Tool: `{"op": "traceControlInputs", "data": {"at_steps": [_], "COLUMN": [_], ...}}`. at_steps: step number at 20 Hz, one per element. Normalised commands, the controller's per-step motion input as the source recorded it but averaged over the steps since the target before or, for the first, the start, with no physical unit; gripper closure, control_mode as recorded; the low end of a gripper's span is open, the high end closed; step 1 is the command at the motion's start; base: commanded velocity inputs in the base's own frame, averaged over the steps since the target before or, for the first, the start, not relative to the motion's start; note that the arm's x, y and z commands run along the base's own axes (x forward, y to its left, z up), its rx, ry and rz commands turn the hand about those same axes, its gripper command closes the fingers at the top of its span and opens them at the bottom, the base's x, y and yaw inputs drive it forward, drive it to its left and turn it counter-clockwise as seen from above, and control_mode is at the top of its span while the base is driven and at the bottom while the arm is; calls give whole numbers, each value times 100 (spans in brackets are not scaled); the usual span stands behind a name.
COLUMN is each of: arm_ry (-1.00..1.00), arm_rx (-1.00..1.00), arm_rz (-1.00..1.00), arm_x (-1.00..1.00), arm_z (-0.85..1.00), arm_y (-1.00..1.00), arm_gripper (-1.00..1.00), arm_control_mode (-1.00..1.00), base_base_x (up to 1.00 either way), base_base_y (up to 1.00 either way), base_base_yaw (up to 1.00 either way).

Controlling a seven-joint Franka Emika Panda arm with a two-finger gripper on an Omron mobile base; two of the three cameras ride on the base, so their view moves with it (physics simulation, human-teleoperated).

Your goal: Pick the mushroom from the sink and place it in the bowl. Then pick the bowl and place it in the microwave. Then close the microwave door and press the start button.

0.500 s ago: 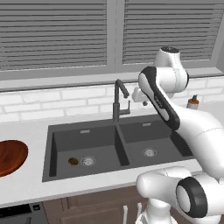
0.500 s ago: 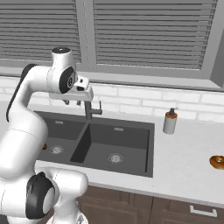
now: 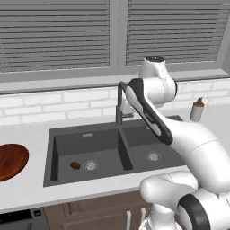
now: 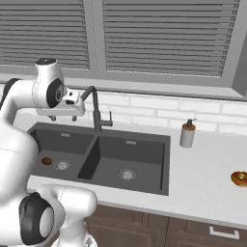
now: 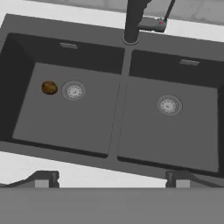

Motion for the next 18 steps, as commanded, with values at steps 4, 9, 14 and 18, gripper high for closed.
{"op": "traceControlInputs", "data": {"at_steps": [4, 9, 14, 18], "arm_ry": [8, 22, 19, 11], "arm_rx": [0, 0, -1, -10], "arm_rz": [0, 0, 1, 1], "arm_x": [9, 20, 3, 16], "arm_z": [-53, -64, -75, -65], "arm_y": [100, 100, 88, 39], "arm_gripper": [-100, -100, -100, -100], "arm_control_mode": [-100, -100, -100, -100], "base_base_x": [0, 0, 0, 0], "base_base_y": [0, 0, 0, 0], "base_base_yaw": [0, 0, 0, 0]}}
